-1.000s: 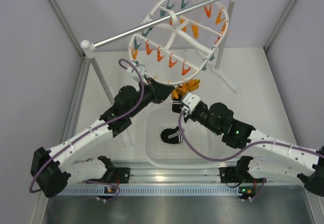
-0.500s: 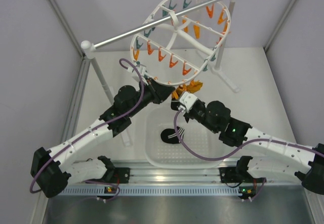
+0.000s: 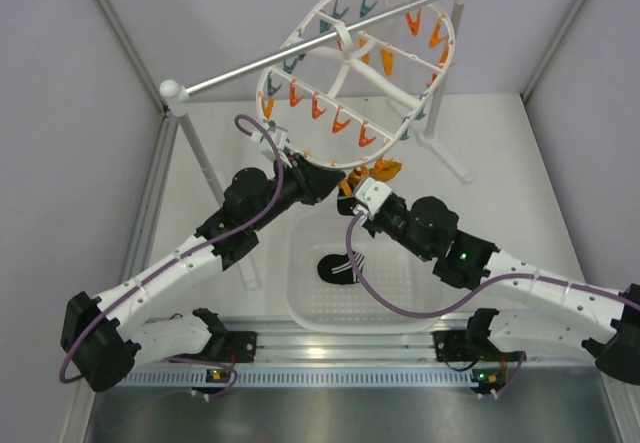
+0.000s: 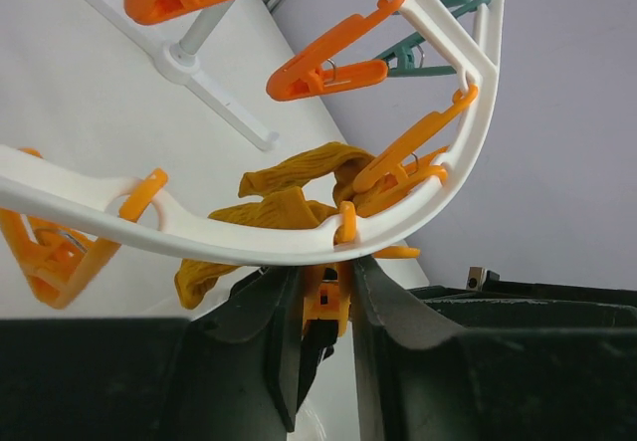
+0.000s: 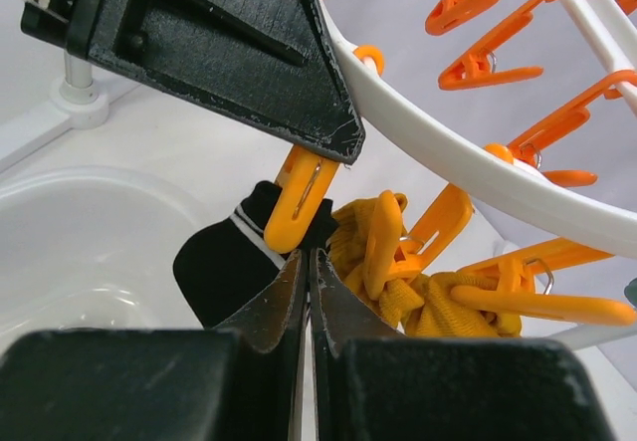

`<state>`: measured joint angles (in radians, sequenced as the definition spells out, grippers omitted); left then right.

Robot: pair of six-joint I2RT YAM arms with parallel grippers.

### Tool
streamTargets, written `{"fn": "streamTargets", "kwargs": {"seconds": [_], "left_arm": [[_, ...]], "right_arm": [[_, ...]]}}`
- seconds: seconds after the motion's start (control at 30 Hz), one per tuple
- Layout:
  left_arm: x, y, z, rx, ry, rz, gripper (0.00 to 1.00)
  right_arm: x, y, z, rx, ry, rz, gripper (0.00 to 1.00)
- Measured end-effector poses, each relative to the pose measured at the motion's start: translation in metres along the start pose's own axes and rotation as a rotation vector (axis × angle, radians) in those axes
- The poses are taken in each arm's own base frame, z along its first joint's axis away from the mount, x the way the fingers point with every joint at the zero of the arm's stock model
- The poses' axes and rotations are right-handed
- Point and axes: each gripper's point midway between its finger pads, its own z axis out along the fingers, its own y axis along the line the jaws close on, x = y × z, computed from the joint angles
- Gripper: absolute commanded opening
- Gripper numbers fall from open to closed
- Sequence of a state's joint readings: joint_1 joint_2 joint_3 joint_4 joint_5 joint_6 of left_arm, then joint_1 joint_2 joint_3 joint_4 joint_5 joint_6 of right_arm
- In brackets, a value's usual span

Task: Clip the socks to the hanger
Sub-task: Clamp the sock onto the hanger.

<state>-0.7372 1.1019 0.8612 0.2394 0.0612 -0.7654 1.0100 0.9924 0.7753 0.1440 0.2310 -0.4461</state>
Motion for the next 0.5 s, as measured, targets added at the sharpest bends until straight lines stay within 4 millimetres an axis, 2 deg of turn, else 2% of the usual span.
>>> {"fn": "streamTargets", "kwargs": {"seconds": [0.17,0.33,0.5], "left_arm": [[0.002,-0.002,-0.001,0.013,0.013,-0.008,0.48],[0.005,-0.005,-0.02,0.035,0.026,0.02,0.52],[-0.009,-0.02,-0.052,0.07,-0.004,0.12,0.54]], "right_arm": [[-0.007,-0.003,0.001,0.006,-0.013,0.001,0.0],[-0.005,-0.009,0.001,0.021,-0.008,0.0,0.0],[-0.002,-0.018,-0.002,0.049,0.009,0.002,0.0]]}}
